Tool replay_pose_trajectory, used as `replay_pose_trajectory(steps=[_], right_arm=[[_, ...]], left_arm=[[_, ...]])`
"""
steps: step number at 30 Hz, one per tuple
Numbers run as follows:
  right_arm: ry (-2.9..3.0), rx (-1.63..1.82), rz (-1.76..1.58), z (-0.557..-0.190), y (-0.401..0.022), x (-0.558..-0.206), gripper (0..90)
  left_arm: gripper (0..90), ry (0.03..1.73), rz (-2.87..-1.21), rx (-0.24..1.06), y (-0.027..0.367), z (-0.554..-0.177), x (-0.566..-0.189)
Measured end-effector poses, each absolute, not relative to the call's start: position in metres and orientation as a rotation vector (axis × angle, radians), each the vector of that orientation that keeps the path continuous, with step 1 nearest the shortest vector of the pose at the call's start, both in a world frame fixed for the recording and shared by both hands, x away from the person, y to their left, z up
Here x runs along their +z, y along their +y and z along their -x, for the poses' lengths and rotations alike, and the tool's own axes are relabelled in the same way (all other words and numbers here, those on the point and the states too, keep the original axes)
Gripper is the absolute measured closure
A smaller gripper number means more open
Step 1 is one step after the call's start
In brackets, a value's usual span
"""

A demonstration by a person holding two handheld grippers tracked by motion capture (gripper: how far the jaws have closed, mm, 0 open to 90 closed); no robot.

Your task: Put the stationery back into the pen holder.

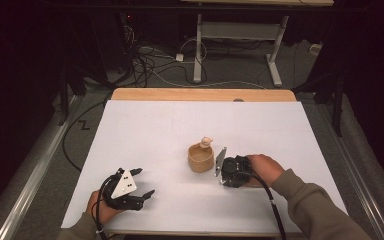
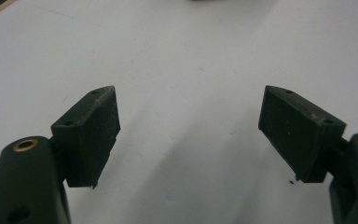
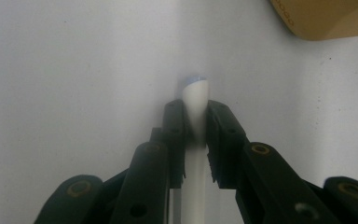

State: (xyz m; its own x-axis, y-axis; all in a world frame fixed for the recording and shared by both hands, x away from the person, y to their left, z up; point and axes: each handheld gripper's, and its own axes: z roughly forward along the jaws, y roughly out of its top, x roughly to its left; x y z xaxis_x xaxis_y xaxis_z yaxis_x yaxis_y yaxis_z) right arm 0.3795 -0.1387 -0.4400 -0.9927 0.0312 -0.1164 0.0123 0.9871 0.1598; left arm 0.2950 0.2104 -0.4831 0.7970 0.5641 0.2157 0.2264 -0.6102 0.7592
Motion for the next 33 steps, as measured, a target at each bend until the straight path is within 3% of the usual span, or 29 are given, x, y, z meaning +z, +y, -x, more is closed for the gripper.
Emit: replay_pose_trajectory(steps=[5, 18, 33], right_arm=[[2.979, 0.289, -0.035, -0.374, -0.143, -0.438, 78.9], [2.694, 0.811, -0.217, -0.353, -0.187, -0.396, 79.0], [2.354, 1.245, -0.447, -0.349, -0.215, -0.381, 79.0]], left_arm=[[19.7, 0.581, -2.216, 0.575, 0.211, -0.295, -0.482], [19.7, 0.584, -2.211, 0.579, 0.210, -0.295, -0.482], [19.7, 0.587, -2.205, 0.580, 0.210, -0.295, -0.481]])
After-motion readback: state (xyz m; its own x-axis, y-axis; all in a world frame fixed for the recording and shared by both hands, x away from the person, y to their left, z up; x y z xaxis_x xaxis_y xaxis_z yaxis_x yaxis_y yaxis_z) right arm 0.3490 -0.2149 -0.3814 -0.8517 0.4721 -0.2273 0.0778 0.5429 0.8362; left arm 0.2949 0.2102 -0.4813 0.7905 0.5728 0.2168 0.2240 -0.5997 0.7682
